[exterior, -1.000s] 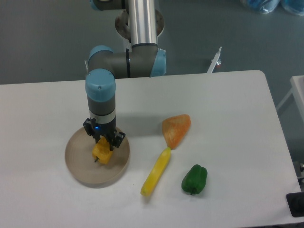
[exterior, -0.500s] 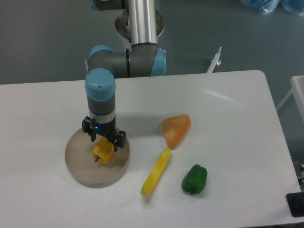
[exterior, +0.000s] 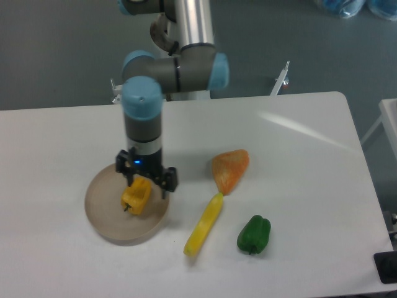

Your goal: Place the yellow pepper on the plate

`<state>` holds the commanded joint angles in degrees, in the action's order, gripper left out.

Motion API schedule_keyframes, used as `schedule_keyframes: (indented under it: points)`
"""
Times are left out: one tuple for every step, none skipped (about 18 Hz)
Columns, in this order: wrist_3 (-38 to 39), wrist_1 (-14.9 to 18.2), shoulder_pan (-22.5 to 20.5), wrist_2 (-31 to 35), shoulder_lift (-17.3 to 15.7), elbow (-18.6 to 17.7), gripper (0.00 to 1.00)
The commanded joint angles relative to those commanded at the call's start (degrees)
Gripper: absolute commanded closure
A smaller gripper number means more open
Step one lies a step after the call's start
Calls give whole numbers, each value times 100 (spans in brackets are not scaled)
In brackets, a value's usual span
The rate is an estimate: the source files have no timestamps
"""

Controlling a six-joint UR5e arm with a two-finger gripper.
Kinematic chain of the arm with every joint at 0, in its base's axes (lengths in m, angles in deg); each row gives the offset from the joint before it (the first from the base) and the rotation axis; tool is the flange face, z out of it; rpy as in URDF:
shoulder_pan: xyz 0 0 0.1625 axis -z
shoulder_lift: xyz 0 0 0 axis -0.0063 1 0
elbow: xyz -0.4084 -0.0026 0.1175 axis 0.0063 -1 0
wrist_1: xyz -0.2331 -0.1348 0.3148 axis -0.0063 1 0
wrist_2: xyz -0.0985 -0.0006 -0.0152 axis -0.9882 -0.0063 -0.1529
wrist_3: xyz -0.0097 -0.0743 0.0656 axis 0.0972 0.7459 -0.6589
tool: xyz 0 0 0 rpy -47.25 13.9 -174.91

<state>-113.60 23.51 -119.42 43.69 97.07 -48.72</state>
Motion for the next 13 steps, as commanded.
schedule_keyframes:
  points:
    - [-114,9,-132,87,18,80,0]
    - [-306,0,-307,158,27,133,0]
    - [-2945,-9,-1823,289,53,298,0]
    - [-2980,-9,-1830,290,53,300,0]
    - [-2972,-17,-1830,290,53,309,0]
    - [-2980,-17,-1830,290,62,318,0]
    - [-2980,-17,-1830,290,62,318,0]
    - [-2980,-17,-1830,290,62,326,0]
    - [-2972,-17,-1821,290,70,327,0]
    - [-2971,-17,-1821,290,71,327,0]
    - [-2971,-17,-1821,290,71,327,0]
    - [-2971,-17,-1821,290,71,327,0]
    - [-2971,-17,-1821,290,71,327,0]
